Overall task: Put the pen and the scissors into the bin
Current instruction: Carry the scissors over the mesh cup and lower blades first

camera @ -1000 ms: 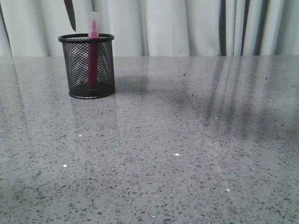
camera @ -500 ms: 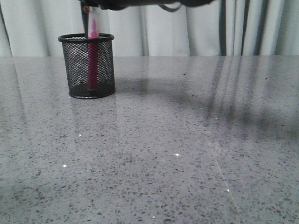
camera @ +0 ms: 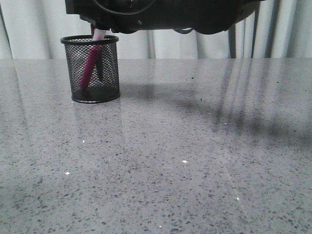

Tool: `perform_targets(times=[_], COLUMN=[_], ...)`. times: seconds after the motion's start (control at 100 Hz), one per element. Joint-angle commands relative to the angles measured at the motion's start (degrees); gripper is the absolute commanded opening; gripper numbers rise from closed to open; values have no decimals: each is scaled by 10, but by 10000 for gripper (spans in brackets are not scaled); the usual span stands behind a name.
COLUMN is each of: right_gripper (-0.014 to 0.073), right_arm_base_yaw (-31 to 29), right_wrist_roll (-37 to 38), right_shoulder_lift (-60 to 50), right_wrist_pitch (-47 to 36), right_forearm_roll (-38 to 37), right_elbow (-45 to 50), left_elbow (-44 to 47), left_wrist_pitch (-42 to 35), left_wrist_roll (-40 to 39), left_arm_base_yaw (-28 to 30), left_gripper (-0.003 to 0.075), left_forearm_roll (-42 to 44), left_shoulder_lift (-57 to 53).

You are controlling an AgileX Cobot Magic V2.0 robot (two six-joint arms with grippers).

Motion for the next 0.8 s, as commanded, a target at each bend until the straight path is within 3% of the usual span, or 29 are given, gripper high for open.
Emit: perform_targets(times=[0.0, 0.43, 0.66, 0.79], right_gripper=[-68, -68, -62, 31], right_arm_base_yaw=[-2, -1, -1, -1], right_wrist_roll=[-2, -1, -1, -1], right_shoulder_lift=[-15, -4, -4, -4], right_wrist_pitch=[-39, -80, -31, -31], right_forearm_roll=[1, 1, 1, 1], right_elbow=[-15, -15, -15, -15], left_elbow=[-15, -15, -15, -15], left_wrist_pitch=[-28, -20, -20, -20], left_wrist_roll=[-6, -6, -6, -6], left_arm_base_yaw=[-6, -6, -6, -6], left_gripper=[-22, -22, -22, -22], left_forearm_roll=[-24, -24, -24, -24], left_shoulder_lift=[7, 7, 7, 7])
